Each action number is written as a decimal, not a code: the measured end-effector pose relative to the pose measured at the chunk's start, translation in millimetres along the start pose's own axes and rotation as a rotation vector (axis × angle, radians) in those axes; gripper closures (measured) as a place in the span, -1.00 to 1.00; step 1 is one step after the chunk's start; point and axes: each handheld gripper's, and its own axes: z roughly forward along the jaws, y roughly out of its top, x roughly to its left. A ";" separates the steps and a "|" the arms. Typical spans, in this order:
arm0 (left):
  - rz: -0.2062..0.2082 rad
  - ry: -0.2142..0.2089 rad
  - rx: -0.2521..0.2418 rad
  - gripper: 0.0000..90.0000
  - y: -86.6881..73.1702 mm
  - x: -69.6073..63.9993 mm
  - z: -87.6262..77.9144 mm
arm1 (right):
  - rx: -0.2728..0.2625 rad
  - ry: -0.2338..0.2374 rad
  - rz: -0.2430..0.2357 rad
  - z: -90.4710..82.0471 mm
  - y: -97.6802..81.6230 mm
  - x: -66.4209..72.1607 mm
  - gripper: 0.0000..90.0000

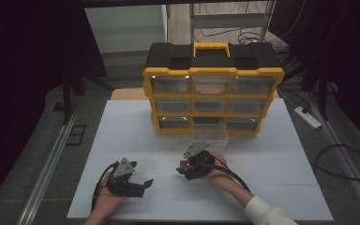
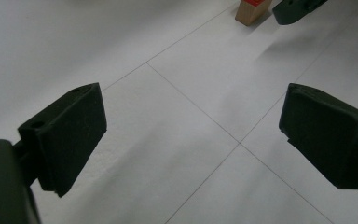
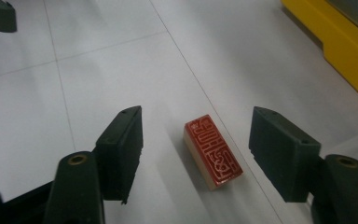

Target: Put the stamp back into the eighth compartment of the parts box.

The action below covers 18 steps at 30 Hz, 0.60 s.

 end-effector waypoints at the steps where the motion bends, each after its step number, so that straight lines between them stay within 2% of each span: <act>1: 0.000 -0.001 0.002 -0.83 0.0 0.0 0.0 | 0.003 0.001 0.000 0.7 -0.2 -0.5 -0.14; 8: 0.004 -0.001 0.003 -0.83 -0.1 0.0 0.0 | 0.029 -0.008 0.011 5.0 -2.4 -3.3 -0.01; 9: 0.004 0.000 0.003 -0.83 -0.1 0.0 0.0 | 0.034 -0.006 0.013 6.2 -3.3 -4.4 0.07; 11: 0.004 0.000 0.003 -0.83 -0.1 -0.1 0.0 | 0.036 -0.005 0.012 6.5 -3.5 -4.7 0.12; 13: 0.007 0.001 0.005 -0.83 0.0 -0.1 0.0 | 0.042 -0.004 0.008 6.9 -3.7 -5.4 0.29; 14: 0.007 0.001 0.005 -0.83 0.0 -0.1 0.0 | 0.042 -0.004 0.008 6.9 -3.7 -5.4 0.29; 15: 0.007 0.001 0.005 -0.83 0.0 -0.3 0.0 | 0.050 -0.002 0.002 6.6 -3.7 -6.1 0.47; 18: 0.007 0.000 0.006 -0.83 0.0 -0.3 0.0 | 0.055 0.010 -0.001 5.2 -3.8 -7.2 0.67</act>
